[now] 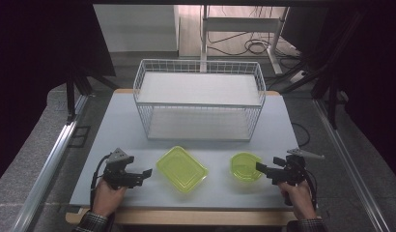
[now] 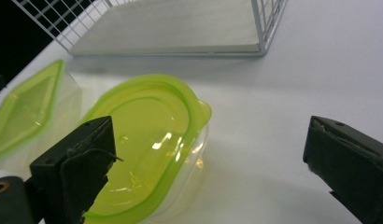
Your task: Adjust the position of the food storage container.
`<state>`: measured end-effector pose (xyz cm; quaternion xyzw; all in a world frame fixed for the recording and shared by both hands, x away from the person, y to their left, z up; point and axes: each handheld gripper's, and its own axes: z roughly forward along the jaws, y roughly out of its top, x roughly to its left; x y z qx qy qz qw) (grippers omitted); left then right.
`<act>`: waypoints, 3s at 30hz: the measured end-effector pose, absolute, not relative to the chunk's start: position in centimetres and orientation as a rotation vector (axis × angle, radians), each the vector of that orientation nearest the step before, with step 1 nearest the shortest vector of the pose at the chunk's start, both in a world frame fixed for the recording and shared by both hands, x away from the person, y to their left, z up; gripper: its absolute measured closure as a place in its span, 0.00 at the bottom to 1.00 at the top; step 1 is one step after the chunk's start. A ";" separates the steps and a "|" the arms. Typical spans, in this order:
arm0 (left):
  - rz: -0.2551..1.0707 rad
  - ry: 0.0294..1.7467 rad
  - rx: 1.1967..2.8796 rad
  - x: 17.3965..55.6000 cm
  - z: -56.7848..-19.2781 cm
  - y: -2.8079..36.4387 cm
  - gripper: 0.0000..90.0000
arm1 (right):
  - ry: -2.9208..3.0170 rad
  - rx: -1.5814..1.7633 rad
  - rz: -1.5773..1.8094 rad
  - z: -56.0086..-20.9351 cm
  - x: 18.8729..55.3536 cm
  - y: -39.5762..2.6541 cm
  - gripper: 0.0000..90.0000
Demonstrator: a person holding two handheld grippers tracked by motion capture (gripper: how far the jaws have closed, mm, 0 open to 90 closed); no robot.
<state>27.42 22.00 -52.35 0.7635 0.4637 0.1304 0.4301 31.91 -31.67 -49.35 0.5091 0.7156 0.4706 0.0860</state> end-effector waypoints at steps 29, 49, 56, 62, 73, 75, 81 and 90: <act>0.321 1.092 1.887 27.6 -52.8 22.1 0.05 | 2.128 1.441 1.220 -47.7 31.6 -30.3 0.24; 0.389 1.088 1.922 27.6 -53.0 21.9 0.05 | 2.311 1.205 1.171 -46.0 31.1 -26.5 0.84; 0.388 1.097 1.941 27.7 -53.2 21.9 0.05 | 2.363 1.155 1.161 -46.0 31.3 -25.0 0.98; 0.394 1.099 1.951 27.7 -53.2 21.8 0.05 | 2.395 1.142 1.178 -45.9 31.5 -23.4 0.99; 0.403 1.104 1.952 27.7 -53.2 21.9 0.05 | 2.461 1.072 1.177 -46.3 31.8 -20.6 0.99; 0.403 1.104 1.955 27.7 -53.2 21.8 0.05 | 2.475 1.057 1.180 -46.5 31.8 -20.2 0.99; 0.411 1.098 1.969 27.7 -53.2 21.7 0.05 | 2.512 1.027 1.137 -47.4 31.7 -19.0 0.99; 0.410 1.100 1.971 27.7 -53.2 21.8 0.05 | 2.487 1.062 1.086 -47.7 31.9 -19.9 0.99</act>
